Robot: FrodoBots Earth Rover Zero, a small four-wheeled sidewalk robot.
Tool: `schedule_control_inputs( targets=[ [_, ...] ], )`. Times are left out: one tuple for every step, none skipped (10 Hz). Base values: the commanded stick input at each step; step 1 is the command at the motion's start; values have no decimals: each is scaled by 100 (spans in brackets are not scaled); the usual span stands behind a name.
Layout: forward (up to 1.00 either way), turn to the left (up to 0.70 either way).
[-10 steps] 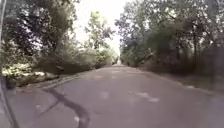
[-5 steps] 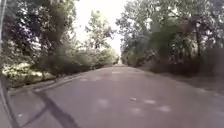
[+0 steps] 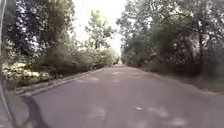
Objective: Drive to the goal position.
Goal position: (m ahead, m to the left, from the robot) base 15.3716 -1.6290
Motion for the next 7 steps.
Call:
schedule_control_inputs(
  targets=[
    [70, 0],
    [70, 0],
    [70, 0],
    [70, 0],
    [70, 0],
    [70, 0],
    [70, 0]
  ],
)
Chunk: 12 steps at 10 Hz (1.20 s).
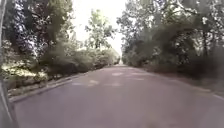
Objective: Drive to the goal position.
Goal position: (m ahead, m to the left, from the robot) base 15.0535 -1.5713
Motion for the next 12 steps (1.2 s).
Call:
schedule_control_inputs(
  targets=[
    [70, 0],
    [70, 0],
    [70, 0],
    [70, 0],
    [70, 0],
    [70, 0],
    [70, 0],
    [70, 0],
    [70, 0],
    [70, 0],
    [70, 0],
    [70, 0]
  ],
)
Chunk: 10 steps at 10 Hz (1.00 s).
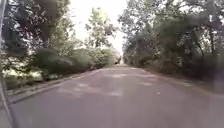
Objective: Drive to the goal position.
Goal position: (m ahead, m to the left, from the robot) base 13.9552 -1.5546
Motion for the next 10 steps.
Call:
schedule_control_inputs(
  targets=[
    [70, 0],
    [70, 0],
    [70, 0],
    [70, 0],
    [70, 0],
    [70, 0],
    [70, 0],
    [70, 0],
    [70, 0],
    [70, 0]
  ],
)
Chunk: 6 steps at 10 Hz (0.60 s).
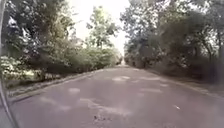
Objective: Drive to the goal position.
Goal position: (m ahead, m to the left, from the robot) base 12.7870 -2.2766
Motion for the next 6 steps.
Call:
schedule_control_inputs(
  targets=[
    [70, 0],
    [70, 0],
    [70, 0],
    [70, 0],
    [70, 0],
    [70, 0]
  ],
)
